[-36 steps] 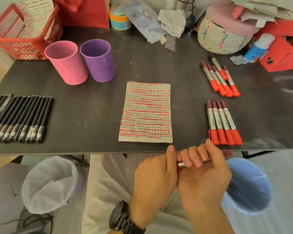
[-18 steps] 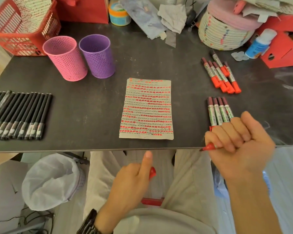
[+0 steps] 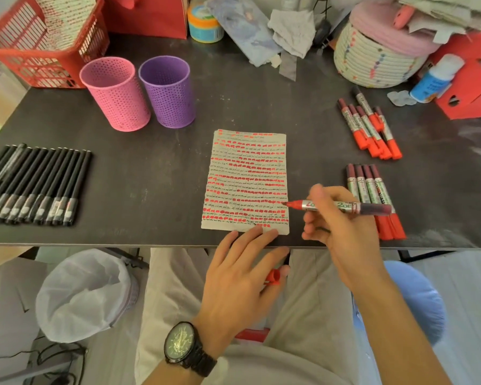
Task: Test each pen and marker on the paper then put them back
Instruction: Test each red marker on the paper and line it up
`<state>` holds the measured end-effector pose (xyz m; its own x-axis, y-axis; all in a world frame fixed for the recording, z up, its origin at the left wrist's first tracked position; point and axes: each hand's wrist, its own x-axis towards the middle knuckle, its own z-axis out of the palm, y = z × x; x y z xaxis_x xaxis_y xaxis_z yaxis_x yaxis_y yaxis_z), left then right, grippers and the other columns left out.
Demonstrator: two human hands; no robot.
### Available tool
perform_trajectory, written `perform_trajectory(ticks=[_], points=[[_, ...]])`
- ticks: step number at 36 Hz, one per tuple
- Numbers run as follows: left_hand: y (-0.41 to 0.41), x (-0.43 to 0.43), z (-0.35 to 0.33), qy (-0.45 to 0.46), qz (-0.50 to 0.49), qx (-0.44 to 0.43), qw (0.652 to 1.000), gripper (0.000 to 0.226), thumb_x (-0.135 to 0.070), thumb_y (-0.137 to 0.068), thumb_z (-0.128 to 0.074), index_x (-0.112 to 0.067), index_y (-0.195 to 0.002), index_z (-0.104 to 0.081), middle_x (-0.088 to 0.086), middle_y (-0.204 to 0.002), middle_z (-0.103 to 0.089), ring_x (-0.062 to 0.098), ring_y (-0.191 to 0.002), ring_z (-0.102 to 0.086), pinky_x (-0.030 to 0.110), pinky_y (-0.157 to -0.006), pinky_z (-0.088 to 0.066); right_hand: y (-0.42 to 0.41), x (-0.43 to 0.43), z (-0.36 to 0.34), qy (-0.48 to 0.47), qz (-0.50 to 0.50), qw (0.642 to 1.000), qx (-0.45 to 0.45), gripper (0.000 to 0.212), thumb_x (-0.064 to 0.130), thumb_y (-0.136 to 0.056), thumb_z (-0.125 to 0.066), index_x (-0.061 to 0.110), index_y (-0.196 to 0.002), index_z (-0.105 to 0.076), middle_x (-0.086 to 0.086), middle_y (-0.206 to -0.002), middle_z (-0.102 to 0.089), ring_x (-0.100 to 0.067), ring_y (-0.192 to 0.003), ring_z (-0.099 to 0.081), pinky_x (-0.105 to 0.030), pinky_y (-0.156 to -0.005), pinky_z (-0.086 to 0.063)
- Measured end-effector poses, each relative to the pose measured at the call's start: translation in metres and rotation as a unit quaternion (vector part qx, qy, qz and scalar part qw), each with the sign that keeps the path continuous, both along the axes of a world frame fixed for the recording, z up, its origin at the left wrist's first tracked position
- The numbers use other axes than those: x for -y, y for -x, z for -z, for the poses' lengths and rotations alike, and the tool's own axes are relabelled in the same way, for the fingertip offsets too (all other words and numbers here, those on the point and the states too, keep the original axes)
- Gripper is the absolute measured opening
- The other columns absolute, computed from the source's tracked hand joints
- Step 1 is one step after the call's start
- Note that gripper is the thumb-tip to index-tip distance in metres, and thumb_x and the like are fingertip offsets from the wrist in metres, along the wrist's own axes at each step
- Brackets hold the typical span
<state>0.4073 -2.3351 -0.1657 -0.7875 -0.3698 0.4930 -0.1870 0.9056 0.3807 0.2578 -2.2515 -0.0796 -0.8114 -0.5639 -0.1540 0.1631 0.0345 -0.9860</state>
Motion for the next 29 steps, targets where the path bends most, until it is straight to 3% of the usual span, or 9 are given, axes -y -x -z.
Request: perform_trajectory(ticks=[5,9,16,21,29], points=[[0.004,-0.001,0.008,0.005,-0.012,0.004,1.0,0.023,-0.04,-0.1,-0.053,-0.031,-0.117,-0.066,-0.005,-0.138,-0.062,0.018,-0.134,-0.052,0.041,-0.116,-0.032,0.006,0.013,0.014,-0.038,0.024,0.994,-0.102,0.029,0.041,-0.083,-0.076,0.022,-0.067,-0.061,-0.003,-0.05,-0.06,-0.014,-0.039,-0.052,-0.023,-0.04,-0.041],[0.006,-0.002,0.01,0.005,-0.022,-0.013,1.0,0.029,-0.041,-0.102,-0.05,-0.028,-0.119,-0.07,-0.006,-0.137,-0.063,0.017,-0.132,-0.054,0.039,-0.116,-0.033,0.008,0.022,0.026,-0.076,0.048,0.982,-0.166,0.032,0.033,-0.082,-0.072,0.023,-0.059,-0.053,0.0,-0.046,-0.059,-0.01,-0.04,-0.054,-0.027,-0.049,-0.04],[0.006,0.0,0.013,-0.003,-0.017,-0.029,0.999,0.034,-0.04,-0.102,-0.049,-0.024,-0.119,-0.074,-0.005,-0.137,-0.063,0.016,-0.132,-0.055,0.036,-0.115,-0.033,0.004,0.025,0.038,-0.111,0.06,0.967,-0.221,0.027,0.025,-0.078,-0.068,0.015,-0.059,-0.052,0.0,-0.049,-0.06,-0.015,-0.045,-0.058,-0.034,-0.05,-0.047],[0.008,0.0,0.015,-0.009,-0.022,-0.04,0.999,0.032,-0.04,-0.1,-0.052,-0.024,-0.117,-0.075,-0.006,-0.136,-0.064,0.015,-0.13,-0.055,0.035,-0.114,-0.033,0.004,0.025,0.04,-0.121,0.054,0.957,-0.258,0.027,0.025,-0.08,-0.069,0.017,-0.06,-0.053,0.003,-0.051,-0.059,-0.012,-0.046,-0.058,-0.025,-0.047,-0.044],[0.008,0.0,0.014,-0.012,-0.03,-0.046,0.998,0.032,-0.039,-0.1,-0.052,-0.024,-0.116,-0.076,-0.007,-0.135,-0.064,0.014,-0.129,-0.056,0.033,-0.114,-0.032,0.004,0.026,0.042,-0.139,0.051,0.948,-0.283,0.028,0.023,-0.082,-0.071,0.018,-0.062,-0.052,0.002,-0.053,-0.059,-0.015,-0.048,-0.058,-0.025,-0.046,-0.044]])
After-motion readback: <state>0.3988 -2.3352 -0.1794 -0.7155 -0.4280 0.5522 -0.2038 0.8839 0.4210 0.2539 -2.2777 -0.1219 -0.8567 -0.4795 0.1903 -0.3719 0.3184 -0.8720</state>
